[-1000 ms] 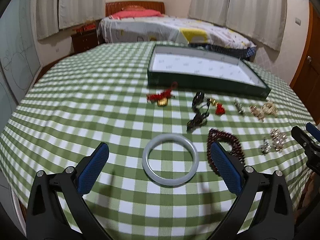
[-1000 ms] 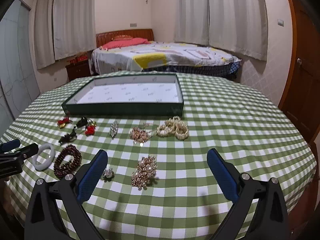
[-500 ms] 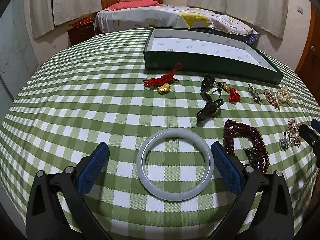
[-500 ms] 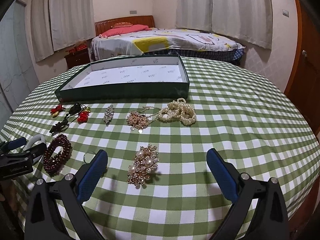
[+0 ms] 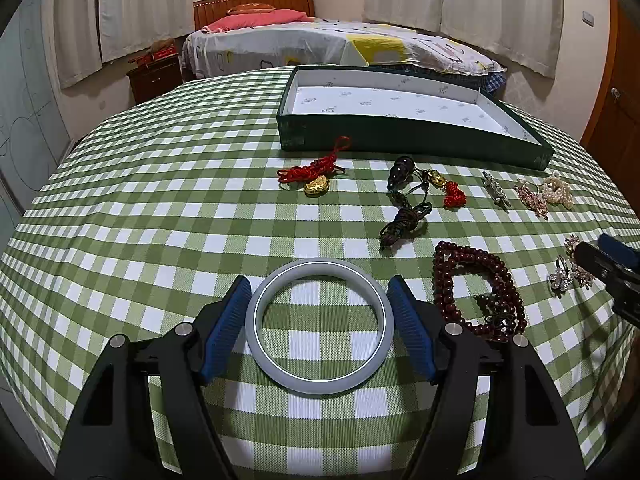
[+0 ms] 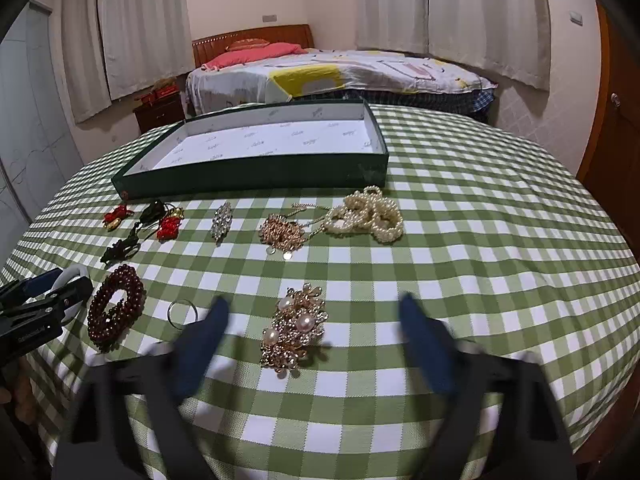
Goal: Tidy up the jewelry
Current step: 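Grasp the white jade bangle with the left tool while the right tool grasps the gold pearl brooch, then carry the bangle into the green box with the left tool while the right tool drops the brooch there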
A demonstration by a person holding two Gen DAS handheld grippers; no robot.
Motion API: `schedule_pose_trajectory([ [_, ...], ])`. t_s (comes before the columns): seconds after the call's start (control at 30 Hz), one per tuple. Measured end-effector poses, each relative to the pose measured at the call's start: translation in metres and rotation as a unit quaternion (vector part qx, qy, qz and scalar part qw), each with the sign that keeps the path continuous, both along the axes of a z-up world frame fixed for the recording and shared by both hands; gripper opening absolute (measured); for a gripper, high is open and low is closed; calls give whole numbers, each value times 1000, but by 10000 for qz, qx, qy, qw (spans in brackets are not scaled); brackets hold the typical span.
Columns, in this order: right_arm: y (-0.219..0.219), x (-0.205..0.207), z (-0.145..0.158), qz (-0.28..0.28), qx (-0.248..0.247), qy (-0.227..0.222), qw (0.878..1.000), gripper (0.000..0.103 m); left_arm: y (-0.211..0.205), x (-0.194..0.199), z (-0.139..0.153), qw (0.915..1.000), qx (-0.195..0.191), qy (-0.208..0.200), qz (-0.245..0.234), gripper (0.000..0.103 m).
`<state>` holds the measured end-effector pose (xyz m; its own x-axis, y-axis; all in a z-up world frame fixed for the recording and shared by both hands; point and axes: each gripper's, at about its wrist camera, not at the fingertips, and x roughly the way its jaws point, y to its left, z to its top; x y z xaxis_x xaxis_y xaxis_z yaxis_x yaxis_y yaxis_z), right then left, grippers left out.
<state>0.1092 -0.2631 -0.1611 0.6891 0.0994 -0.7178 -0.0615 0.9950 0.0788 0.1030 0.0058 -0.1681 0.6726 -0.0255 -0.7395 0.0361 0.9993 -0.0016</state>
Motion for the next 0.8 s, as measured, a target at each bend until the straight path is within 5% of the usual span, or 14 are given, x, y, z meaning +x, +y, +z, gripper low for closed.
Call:
schedule_pose_trajectory([
  [0.4, 9, -1, -4, 271, 8, 131, 9995, 25, 3, -1, 4, 10000, -25, -55, 57, 69],
  [0.8, 8, -5, 2, 192, 60, 5, 9998, 24, 2, -2, 11, 9998, -48, -196, 87, 69],
])
